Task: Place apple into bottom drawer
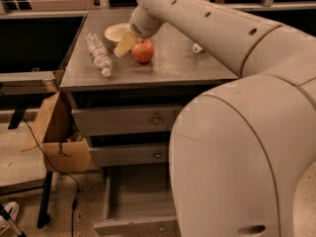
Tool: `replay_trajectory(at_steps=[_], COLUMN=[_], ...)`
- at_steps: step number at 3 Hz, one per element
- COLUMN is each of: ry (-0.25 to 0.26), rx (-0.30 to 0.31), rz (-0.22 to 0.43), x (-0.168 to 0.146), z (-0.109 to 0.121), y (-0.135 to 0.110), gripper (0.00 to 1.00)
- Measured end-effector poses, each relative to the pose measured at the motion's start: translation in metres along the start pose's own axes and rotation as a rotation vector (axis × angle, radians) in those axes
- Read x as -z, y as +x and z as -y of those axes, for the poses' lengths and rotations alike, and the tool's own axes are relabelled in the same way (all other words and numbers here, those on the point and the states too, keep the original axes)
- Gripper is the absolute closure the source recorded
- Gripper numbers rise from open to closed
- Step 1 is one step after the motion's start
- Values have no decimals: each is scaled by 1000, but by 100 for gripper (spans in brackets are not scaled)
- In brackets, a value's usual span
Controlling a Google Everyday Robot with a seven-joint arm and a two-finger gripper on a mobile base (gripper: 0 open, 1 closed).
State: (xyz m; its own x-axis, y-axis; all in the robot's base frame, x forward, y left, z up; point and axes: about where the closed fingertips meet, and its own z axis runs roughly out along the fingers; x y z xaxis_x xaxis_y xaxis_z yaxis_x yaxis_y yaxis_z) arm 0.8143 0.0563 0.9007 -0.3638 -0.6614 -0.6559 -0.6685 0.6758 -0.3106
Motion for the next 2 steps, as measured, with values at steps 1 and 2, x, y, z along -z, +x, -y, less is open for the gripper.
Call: replay_trajectory(at_steps=[1,2], ry=[-25,-38], rx=[8,11], rz=[-36,-60], x=[-13,-20], z=[-9,-12], y=[12,21], gripper=[1,19])
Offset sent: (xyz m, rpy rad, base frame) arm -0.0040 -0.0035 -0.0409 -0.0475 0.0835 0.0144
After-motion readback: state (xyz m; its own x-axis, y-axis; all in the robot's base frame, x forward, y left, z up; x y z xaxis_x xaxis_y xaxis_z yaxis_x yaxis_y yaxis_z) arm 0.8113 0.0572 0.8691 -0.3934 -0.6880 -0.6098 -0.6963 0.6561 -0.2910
